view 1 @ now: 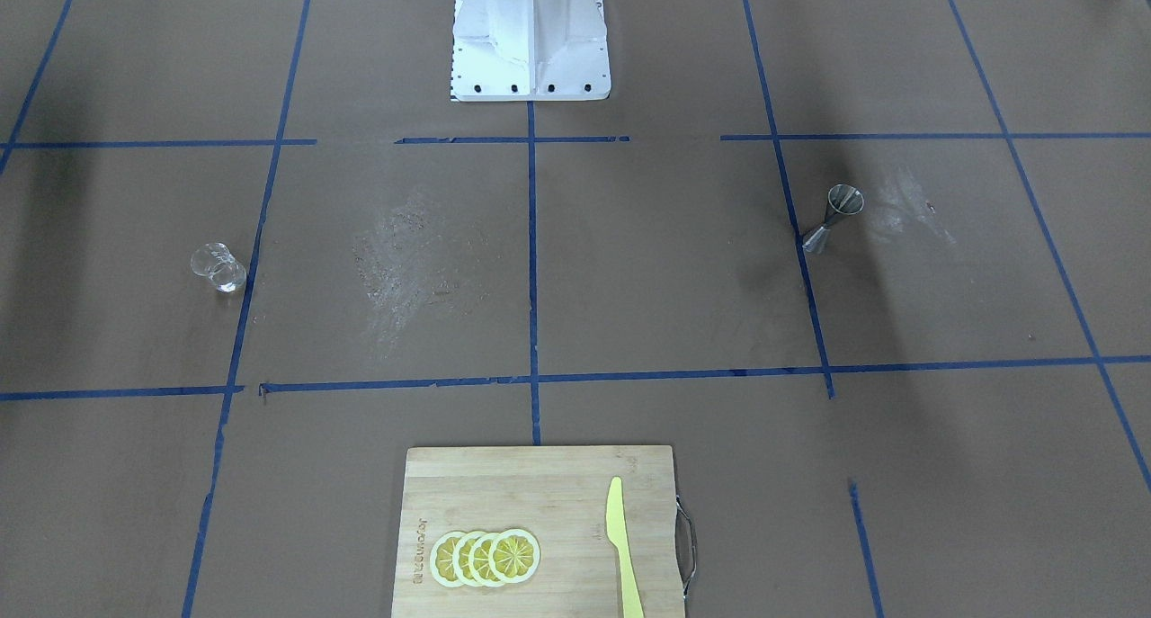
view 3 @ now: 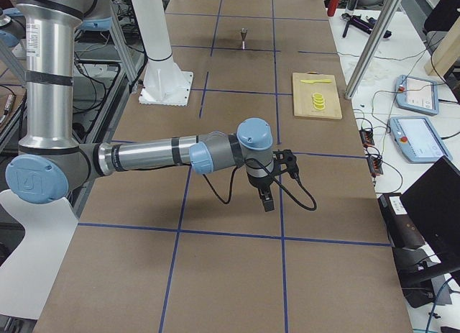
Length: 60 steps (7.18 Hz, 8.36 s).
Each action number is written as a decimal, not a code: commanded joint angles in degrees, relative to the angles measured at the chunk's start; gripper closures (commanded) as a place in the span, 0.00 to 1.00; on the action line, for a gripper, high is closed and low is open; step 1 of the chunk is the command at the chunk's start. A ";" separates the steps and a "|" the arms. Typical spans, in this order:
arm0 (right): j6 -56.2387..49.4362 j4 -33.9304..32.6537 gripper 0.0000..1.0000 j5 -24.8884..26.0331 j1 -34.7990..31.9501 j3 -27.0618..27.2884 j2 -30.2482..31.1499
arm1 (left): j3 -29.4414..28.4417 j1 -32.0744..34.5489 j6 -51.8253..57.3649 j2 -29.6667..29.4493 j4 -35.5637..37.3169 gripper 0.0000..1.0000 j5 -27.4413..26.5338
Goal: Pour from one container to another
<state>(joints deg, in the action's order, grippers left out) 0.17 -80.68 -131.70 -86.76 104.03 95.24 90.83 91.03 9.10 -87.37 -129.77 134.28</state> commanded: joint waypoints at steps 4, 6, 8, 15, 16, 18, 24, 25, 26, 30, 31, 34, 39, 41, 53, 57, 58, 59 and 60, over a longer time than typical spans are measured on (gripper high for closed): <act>1.58 2.63 0.00 -0.40 0.02 -0.41 0.29 | 2.94 -3.82 -11.01 0.01 -15.95 0.00 0.02; 1.58 2.63 0.00 -0.49 -0.07 -0.32 0.47 | 8.20 -11.36 -28.70 0.27 -20.14 0.00 -1.64; 1.58 2.72 0.00 -0.49 -0.07 -0.14 0.90 | 10.31 -23.12 -44.71 1.49 -29.54 0.00 -15.02; 1.85 2.72 0.00 -0.49 -0.07 0.38 1.79 | 16.83 -52.74 -54.62 14.24 -48.46 0.00 -60.71; 1.85 2.72 0.00 -0.49 -0.07 0.47 1.79 | 16.75 -58.28 -55.85 14.85 -49.43 0.00 -68.81; 1.85 2.72 0.00 -0.49 -0.07 0.47 1.96 | 14.56 -71.19 -58.65 14.95 -49.79 0.00 -85.42; 1.85 2.72 0.00 -0.49 -0.07 0.56 2.05 | 5.86 -87.25 -60.16 7.92 -50.14 0.00 -109.49; 1.85 2.72 0.00 -0.49 -0.07 0.56 2.05 | 5.06 -87.34 -60.25 7.92 -50.32 0.00 -110.02; 1.85 2.72 0.00 -0.49 -0.07 0.56 1.96 | 4.97 -87.34 -60.25 7.83 -50.32 0.00 -110.11; 1.85 2.72 0.00 -0.49 -0.07 0.47 1.96 | -0.74 -87.34 -60.25 3.79 -50.32 0.00 -110.11; 1.85 2.72 0.00 -0.49 -0.07 0.39 1.96 | -1.44 -87.34 -60.25 3.78 -50.32 0.00 -109.93; 1.85 2.72 0.00 -0.49 -0.07 0.47 1.96 | -2.59 -87.34 -60.17 3.78 -50.32 0.01 -109.49; 1.76 2.72 0.00 -0.49 -0.07 0.47 1.88 | -4.96 -87.51 -60.08 2.91 -50.06 0.06 -107.21; 1.76 2.72 0.00 -0.49 -0.07 0.47 1.79 | -5.40 -87.51 -60.08 2.29 -49.97 0.14 -105.37; 1.76 2.72 0.00 -0.40 -0.07 0.39 1.26 | -5.58 -84.52 -60.34 2.29 -50.94 0.60 -103.43; 1.76 2.72 0.00 -0.40 -0.07 0.47 1.26 | -5.85 -84.70 -59.99 2.38 -52.08 1.00 -103.61; 1.76 2.72 0.00 -0.40 -0.07 0.47 1.26 | -5.84 -84.70 -59.64 2.46 -54.86 1.00 -103.34; 1.76 2.72 0.00 -0.40 -0.07 0.39 1.17 | -6.10 -84.96 -59.03 2.55 -58.55 1.00 -103.25; 1.76 2.72 0.00 -0.40 -0.07 0.39 1.08 | -5.85 -84.88 -52.67 2.55 -60.58 1.00 -103.25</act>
<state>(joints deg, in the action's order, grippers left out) 1.93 -77.96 -132.10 -86.84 104.46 96.42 84.87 6.18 -48.61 -84.86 -187.30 30.96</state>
